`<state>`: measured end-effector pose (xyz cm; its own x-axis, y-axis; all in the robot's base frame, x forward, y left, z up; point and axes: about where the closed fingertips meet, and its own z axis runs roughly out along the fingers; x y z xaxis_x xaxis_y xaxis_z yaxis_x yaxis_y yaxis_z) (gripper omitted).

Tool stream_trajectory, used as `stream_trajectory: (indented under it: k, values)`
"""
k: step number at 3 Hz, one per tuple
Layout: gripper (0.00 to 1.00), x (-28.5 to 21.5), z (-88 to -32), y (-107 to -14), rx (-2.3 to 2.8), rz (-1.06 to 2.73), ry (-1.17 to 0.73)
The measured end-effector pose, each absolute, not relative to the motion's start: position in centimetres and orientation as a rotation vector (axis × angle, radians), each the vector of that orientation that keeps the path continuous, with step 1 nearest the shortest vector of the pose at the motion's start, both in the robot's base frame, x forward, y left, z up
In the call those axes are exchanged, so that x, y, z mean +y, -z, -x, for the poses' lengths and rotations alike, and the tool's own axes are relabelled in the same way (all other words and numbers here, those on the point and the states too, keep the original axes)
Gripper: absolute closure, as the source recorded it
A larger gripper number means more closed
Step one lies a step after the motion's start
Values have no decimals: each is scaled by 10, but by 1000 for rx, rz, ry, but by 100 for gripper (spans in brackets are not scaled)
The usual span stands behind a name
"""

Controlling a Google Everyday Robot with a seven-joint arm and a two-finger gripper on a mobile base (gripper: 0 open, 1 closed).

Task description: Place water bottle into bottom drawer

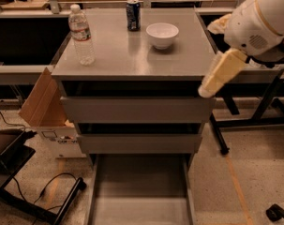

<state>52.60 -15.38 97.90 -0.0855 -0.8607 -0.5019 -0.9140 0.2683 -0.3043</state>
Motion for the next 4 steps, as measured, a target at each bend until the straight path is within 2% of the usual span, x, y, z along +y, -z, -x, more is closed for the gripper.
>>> stream_trajectory:
  k: [1,2,3,4]
  values:
    - [0,-77,-590,-991,1670,1494,-309]
    - [0,-21,-614,-996,1516,1418,-444]
    - [0,-21,-614,-996,1517,1418,-444]
    - [0,5,-646,-979,1531,1356,-515]
